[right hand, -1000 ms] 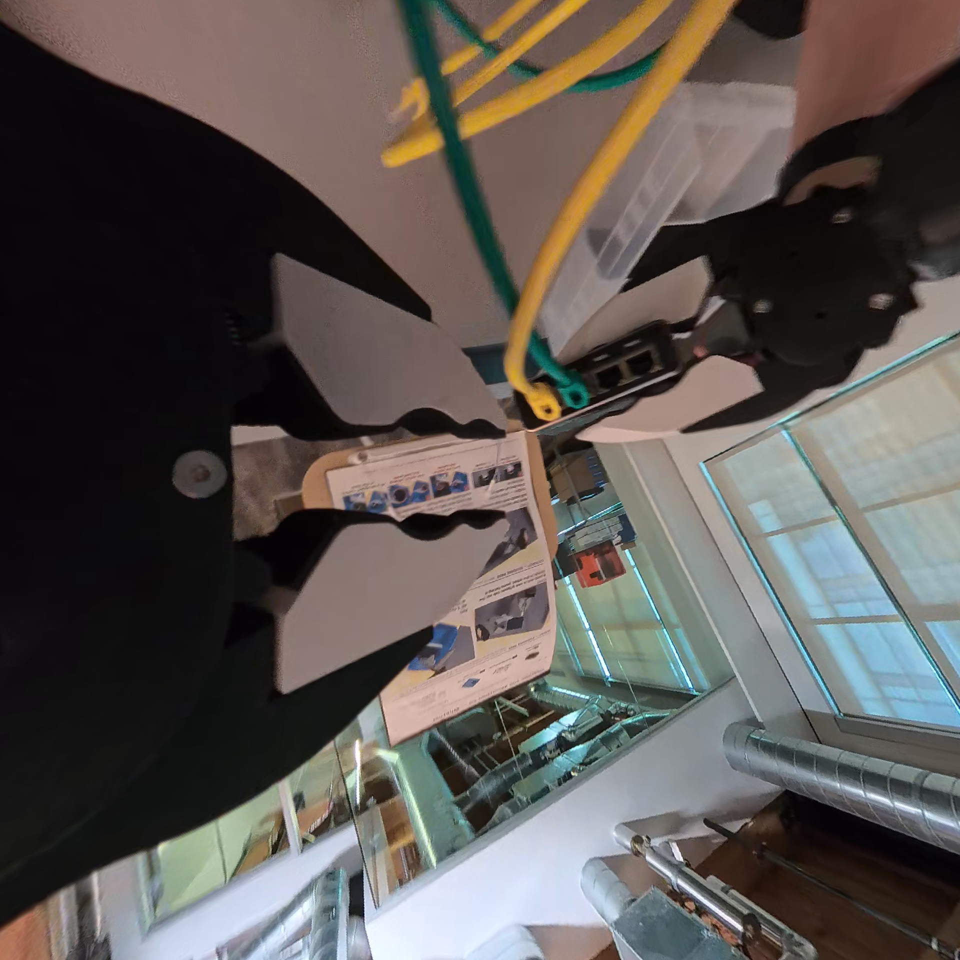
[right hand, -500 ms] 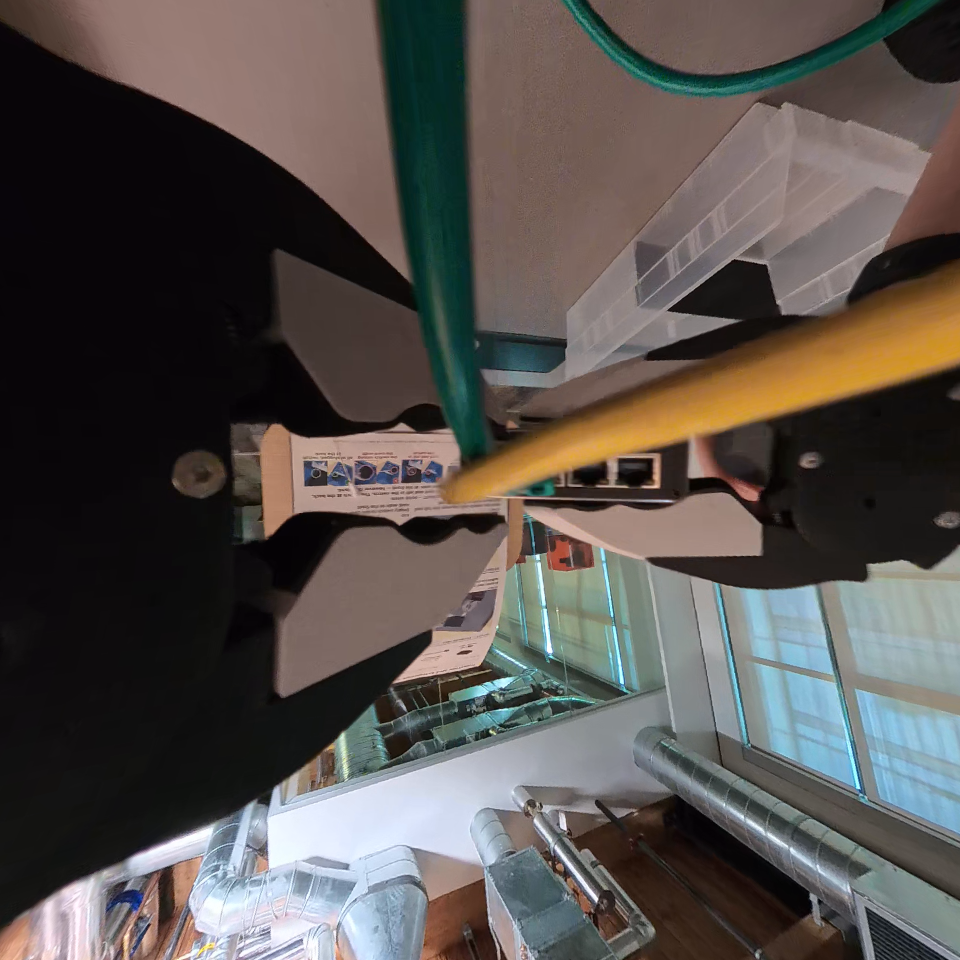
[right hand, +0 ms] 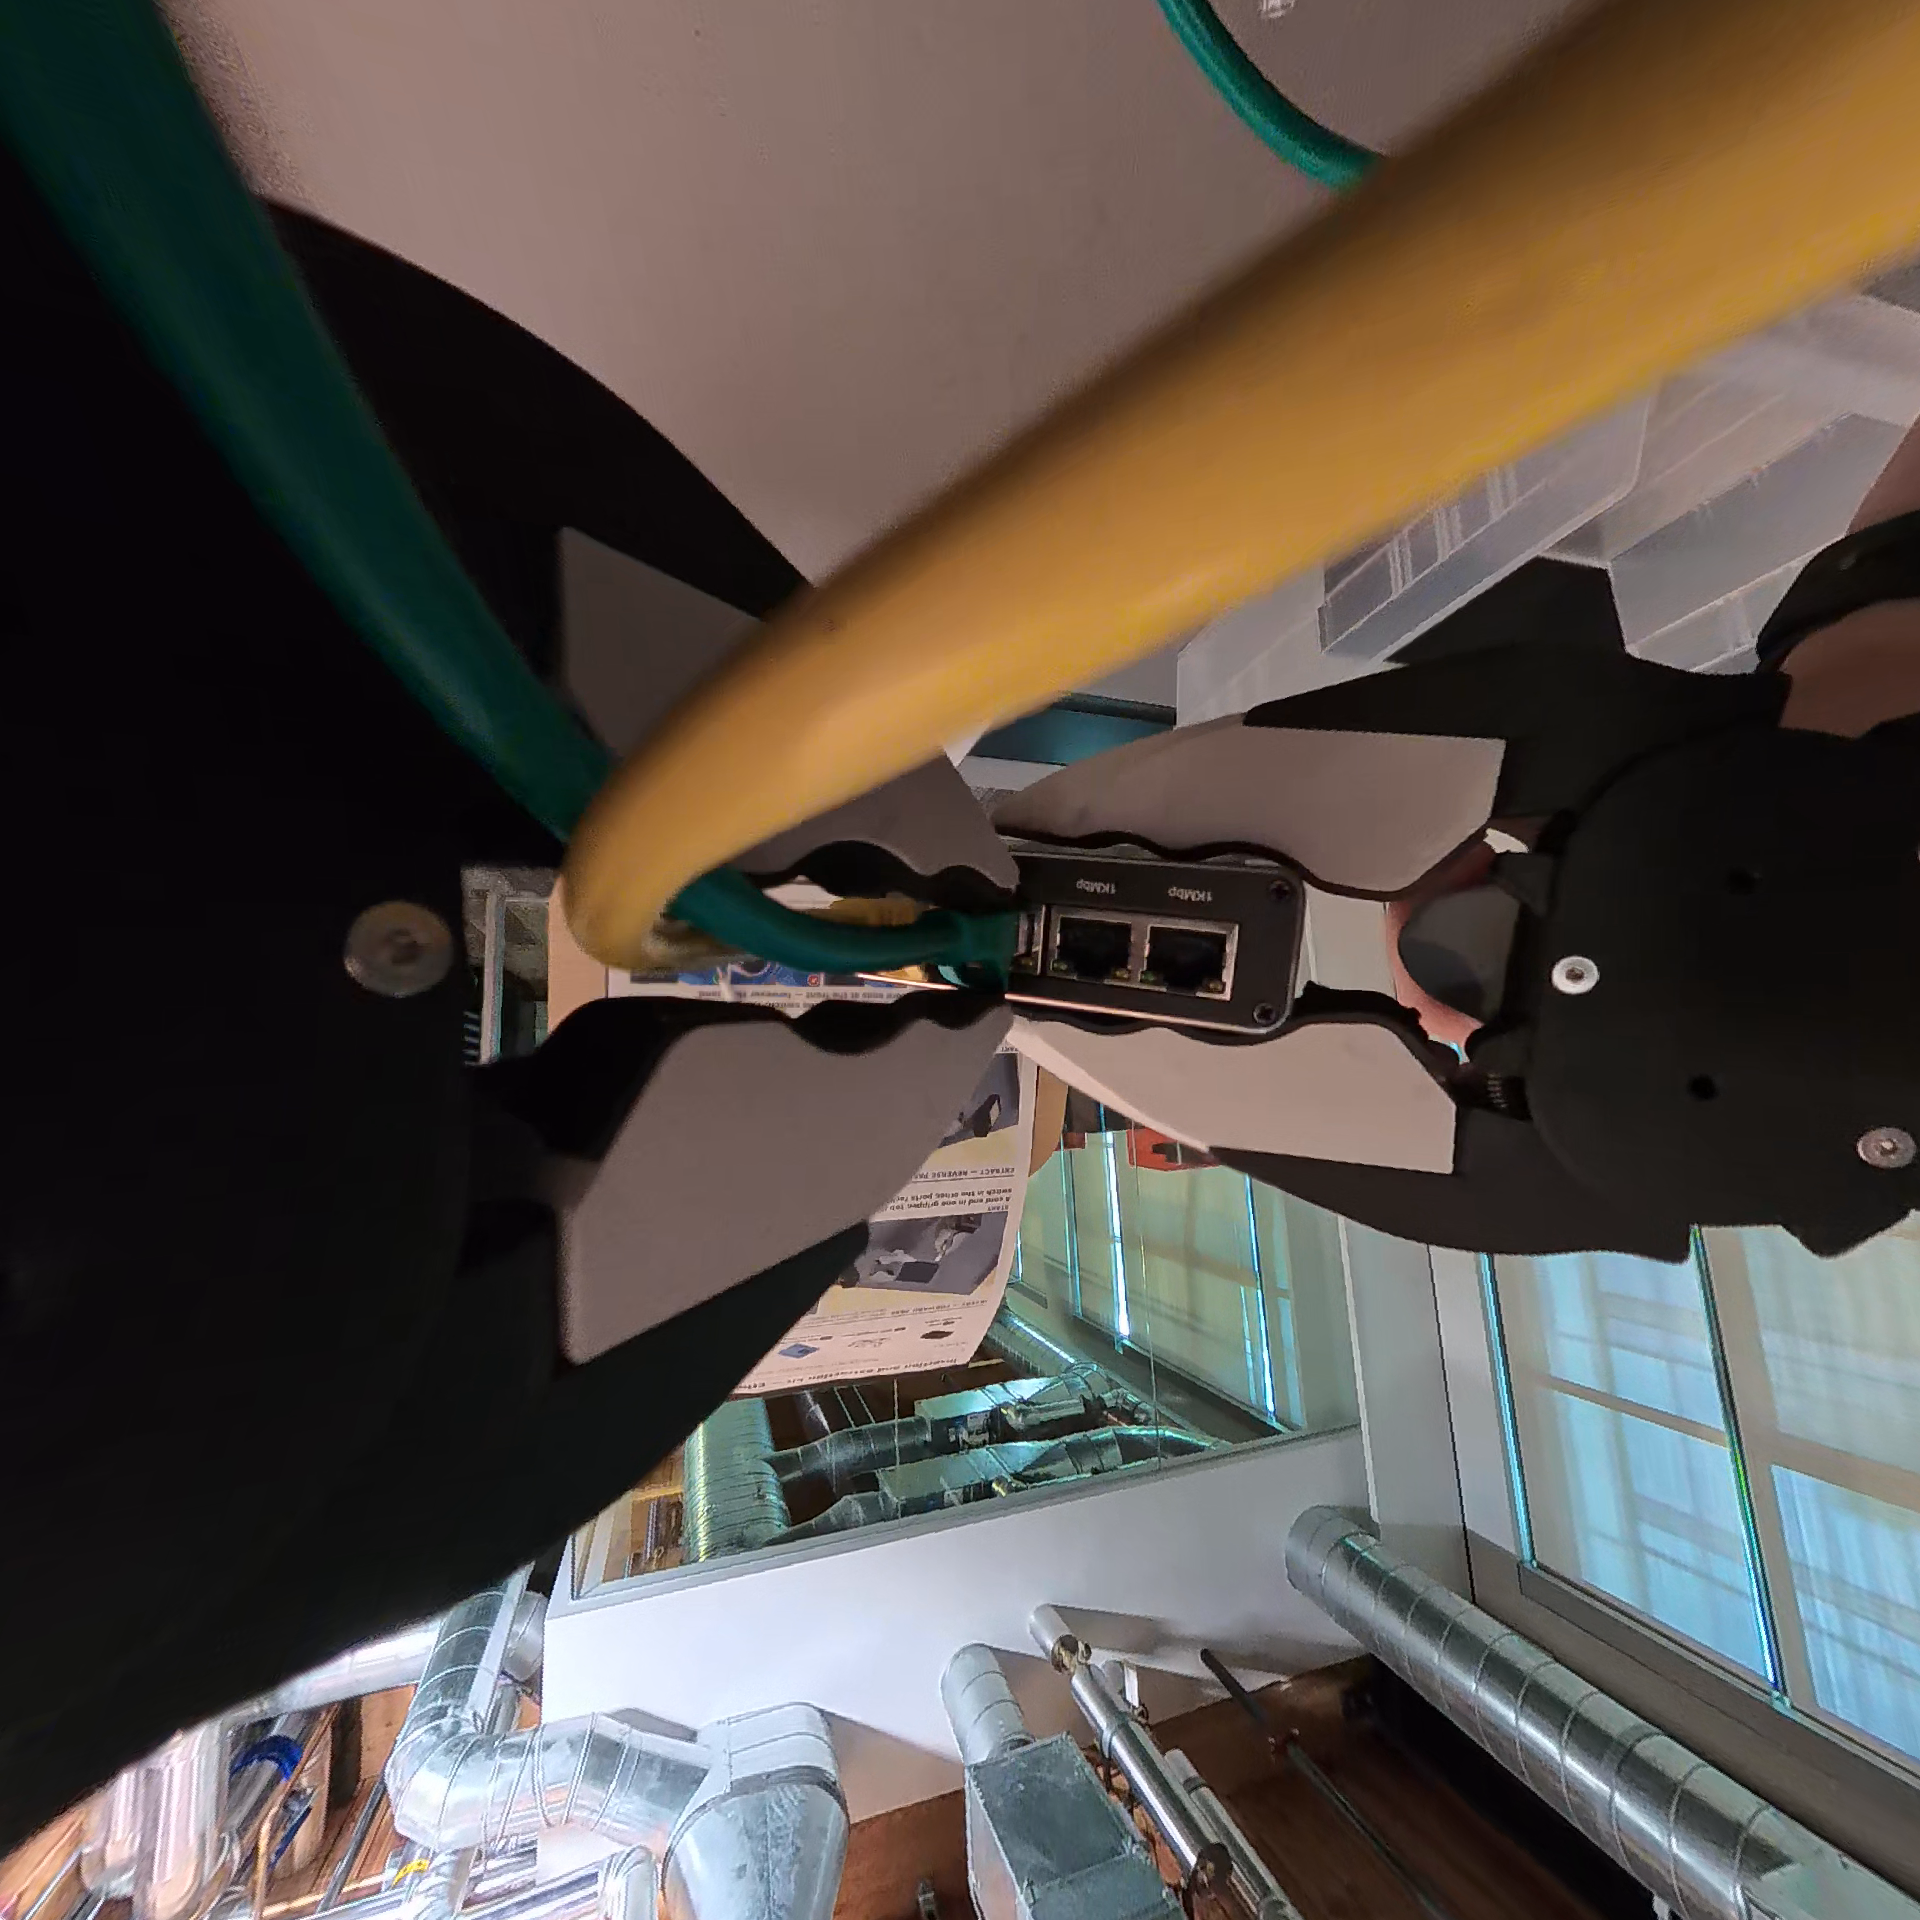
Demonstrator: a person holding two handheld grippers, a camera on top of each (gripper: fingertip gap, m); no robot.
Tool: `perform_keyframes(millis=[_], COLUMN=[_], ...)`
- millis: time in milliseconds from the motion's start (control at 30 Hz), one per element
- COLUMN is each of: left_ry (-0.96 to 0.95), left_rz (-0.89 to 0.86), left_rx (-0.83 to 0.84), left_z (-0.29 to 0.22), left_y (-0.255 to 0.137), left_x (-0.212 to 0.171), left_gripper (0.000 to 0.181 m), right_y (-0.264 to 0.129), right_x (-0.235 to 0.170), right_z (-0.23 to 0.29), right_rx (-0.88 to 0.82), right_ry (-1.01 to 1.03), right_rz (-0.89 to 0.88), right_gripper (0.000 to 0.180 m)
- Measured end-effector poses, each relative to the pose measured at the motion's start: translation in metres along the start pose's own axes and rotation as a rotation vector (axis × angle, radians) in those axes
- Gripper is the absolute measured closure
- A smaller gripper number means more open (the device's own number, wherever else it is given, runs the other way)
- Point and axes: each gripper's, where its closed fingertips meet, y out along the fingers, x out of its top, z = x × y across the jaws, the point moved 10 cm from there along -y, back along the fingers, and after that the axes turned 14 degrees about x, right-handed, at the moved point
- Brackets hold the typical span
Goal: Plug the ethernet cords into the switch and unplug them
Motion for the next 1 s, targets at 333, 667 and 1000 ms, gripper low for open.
perform_keyframes(millis=[333, 667, 1000], left_ry=[0.011, 0.022, 0.014], left_rz=[0.039, 0.037, 0.028], left_rx=[0.025, 0.023, 0.021], left_z=[0.0019, 0.0012, 0.0013], left_y=[0.0016, 0.0022, 0.0027], left_x=[-0.0024, -0.0031, -0.0017], left_gripper=[0.144, 0.142, 0.143], right_y=[0.0024, 0.0040, 0.0049], right_x=[0.0007, 0.0003, -0.0002], right_z=[-0.0010, -0.0010, -0.0005], right_rx=[-0.029, -0.021, -0.032], right_ry=[0.010, 0.022, 0.008], right_rz=[0.010, 0.012, 0.030], right_gripper=[0.167, 0.166, 0.166])
